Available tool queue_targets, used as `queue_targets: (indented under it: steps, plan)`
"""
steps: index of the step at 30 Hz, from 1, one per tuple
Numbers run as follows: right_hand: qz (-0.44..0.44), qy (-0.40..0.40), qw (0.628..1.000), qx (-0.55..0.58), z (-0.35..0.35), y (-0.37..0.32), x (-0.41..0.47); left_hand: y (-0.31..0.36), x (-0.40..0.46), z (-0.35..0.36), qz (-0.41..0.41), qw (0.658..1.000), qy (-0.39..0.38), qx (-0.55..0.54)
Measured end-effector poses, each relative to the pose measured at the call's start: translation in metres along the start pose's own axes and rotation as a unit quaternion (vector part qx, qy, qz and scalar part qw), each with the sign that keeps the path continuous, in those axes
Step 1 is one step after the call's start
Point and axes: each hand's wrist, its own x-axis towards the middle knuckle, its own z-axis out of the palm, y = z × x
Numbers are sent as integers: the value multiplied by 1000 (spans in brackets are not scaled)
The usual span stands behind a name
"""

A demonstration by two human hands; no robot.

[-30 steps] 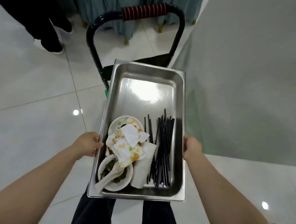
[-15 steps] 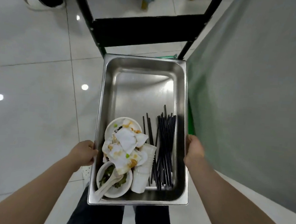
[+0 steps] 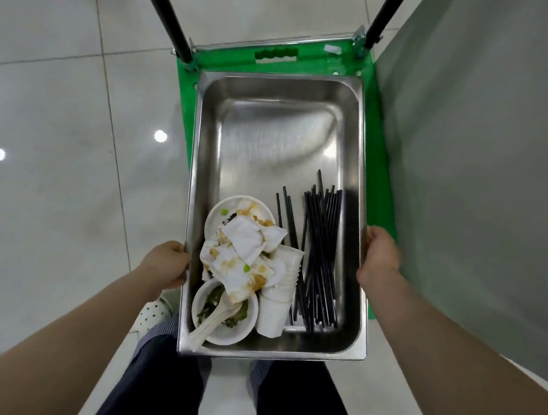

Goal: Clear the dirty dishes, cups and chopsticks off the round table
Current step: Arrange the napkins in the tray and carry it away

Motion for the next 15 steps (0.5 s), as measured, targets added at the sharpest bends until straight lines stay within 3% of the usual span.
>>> queue_targets:
  steps: [15]
  plan:
    - [-60,-58,994,-74,15,-33,55,13,34,49,-25,995,-42,-91]
